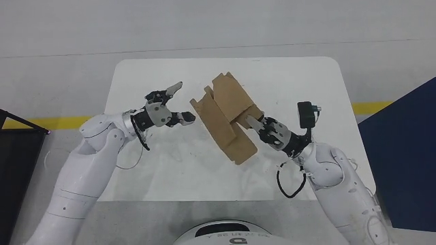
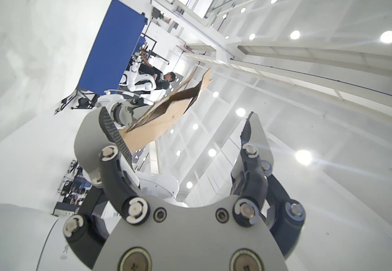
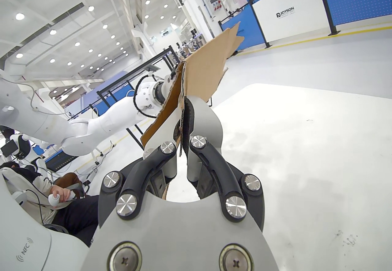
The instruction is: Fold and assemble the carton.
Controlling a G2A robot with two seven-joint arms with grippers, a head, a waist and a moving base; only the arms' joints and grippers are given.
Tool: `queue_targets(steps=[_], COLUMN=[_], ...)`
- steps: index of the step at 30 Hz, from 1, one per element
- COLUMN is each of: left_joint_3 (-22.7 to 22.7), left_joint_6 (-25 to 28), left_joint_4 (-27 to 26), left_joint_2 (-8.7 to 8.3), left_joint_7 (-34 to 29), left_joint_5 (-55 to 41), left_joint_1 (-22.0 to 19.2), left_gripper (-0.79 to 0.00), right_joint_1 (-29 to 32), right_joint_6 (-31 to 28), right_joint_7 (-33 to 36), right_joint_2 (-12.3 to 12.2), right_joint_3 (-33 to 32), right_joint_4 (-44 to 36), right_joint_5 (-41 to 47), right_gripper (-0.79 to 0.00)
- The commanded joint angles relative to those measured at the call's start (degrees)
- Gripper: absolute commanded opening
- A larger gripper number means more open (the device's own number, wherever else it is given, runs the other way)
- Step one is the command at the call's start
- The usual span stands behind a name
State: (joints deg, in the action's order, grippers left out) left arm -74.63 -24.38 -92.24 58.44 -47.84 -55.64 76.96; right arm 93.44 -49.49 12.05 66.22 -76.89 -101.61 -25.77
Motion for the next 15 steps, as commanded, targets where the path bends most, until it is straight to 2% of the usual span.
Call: queue_targets(steps=[1, 5, 6, 8, 10, 12, 15], left_joint_3=[0.42, 1.49, 1.73, 2.26, 3.11, 3.97, 4.9], left_joint_6=[-0.07, 0.38, 0.68, 1.3, 1.67, 1.77, 1.66], left_joint_4=[0.38, 0.46, 0.47, 0.46, 0.25, 0.08, 0.12], left_joint_2=[-0.09, -0.26, -0.27, -0.19, -0.06, 0.07, 0.28], left_joint_7=[-0.44, -0.24, 0.06, 0.37, 0.04, -0.35, -1.27], left_joint_5=[2.1, 6.95, 7.86, 8.57, 8.92, 9.18, 8.51], left_joint_1=[-0.2, -0.59, -0.7, -0.91, -1.19, -1.6, -2.23], left_gripper=[-0.425, -0.406, -0.385, -0.289, -0.305, -0.409, -0.428], right_joint_1=[-0.11, -0.19, -0.17, -0.23, -0.29, -0.36, -0.5], right_joint_6=[-0.08, 0.1, 0.08, 0.02, -0.02, 0.11, 0.37], right_joint_7=[0.29, 0.91, 1.11, 1.59, 2.03, 2.35, 2.59], right_joint_2=[-0.07, -0.22, -0.25, -0.31, -0.37, -0.41, -0.46], right_joint_3=[0.07, 0.11, 0.25, 0.52, 0.84, 1.12, 1.44], right_joint_4=[0.13, 0.18, 0.21, 0.2, 0.19, 0.23, 0.33], right_joint_5=[0.68, 1.44, 1.77, 2.23, 2.58, 2.77, 2.75], right_gripper=[-0.785, -0.785, -0.785, -0.785, -0.785, -0.785, -0.785])
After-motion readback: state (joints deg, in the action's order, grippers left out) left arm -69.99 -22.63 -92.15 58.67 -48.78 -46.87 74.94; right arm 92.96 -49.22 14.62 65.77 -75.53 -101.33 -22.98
